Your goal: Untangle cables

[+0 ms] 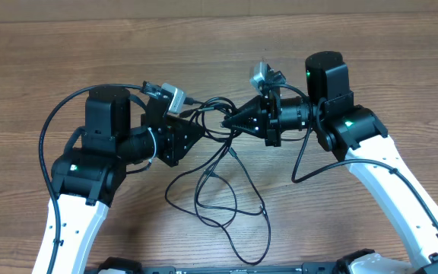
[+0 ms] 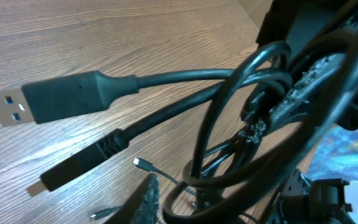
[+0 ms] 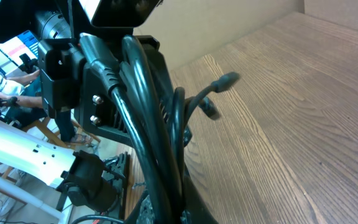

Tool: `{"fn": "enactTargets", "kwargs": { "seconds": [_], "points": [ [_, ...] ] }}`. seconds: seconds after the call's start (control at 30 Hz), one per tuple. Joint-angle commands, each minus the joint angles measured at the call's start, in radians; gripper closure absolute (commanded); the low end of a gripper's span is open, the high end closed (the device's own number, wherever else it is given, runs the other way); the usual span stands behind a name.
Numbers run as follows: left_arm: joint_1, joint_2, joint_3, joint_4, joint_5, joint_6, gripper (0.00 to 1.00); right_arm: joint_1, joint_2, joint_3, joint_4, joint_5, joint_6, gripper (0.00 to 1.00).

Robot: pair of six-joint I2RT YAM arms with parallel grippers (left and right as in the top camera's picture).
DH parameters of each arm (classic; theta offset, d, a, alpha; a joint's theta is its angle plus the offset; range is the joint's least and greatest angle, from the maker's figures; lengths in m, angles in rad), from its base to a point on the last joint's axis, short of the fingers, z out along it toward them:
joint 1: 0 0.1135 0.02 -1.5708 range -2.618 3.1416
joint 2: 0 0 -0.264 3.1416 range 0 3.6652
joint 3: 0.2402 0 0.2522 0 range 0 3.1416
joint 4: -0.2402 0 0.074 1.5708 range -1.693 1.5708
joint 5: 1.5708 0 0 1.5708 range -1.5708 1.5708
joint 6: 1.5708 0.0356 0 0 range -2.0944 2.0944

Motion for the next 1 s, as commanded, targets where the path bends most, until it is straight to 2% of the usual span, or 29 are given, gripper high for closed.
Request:
{"fn": "enactTargets", "kwargs": {
  "seconds": [0.0, 0.17, 0.33, 0.47, 0.5, 0.6, 0.73, 0.77, 0.87, 0.97],
  "points": [
    [-0.001, 0.004, 0.021, 0.005, 0.032, -0.005, 0.8, -0.002, -0.008, -0.003, 0.007, -0.039, 0.01, 0.96],
    [-0.002, 0.004, 0.021, 0.012, 0.033, -0.005, 0.78, -0.002, -0.008, -0.003, 0.006, -0.041, 0.01, 0.96],
    [-0.006, 0.004, 0.021, 0.02, 0.033, -0.005, 0.61, 0.0, -0.008, -0.003, 0.006, -0.066, 0.01, 0.96],
    [-0.03, 0.004, 0.021, 0.043, 0.032, -0.005, 0.4, 0.0, -0.008, -0.003, 0.002, -0.073, 0.01, 0.96],
    [-0.036, 0.004, 0.021, 0.05, 0.032, -0.005, 0.4, 0.0, -0.008, -0.003, 0.001, -0.08, 0.01, 0.96],
    [-0.054, 0.01, 0.021, 0.064, 0.028, -0.005, 0.42, 0.0, -0.008, -0.003, -0.01, -0.088, 0.01, 0.96],
    [-0.06, 0.032, 0.021, 0.064, 0.024, -0.005, 0.54, 0.0, -0.008, -0.003, -0.018, -0.088, 0.01, 0.96],
    [-0.06, 0.04, 0.021, 0.064, 0.025, -0.005, 0.61, 0.0, -0.008, -0.003, -0.018, -0.088, 0.01, 0.96],
    [-0.06, 0.063, 0.021, 0.064, 0.031, -0.005, 0.94, 0.0, -0.008, -0.003, -0.021, -0.088, 0.01, 0.96],
    [-0.06, 0.081, 0.021, 0.063, 0.034, -0.005, 0.96, 0.0, -0.008, -0.003, -0.02, -0.087, 0.01, 0.96]
  ]
}}
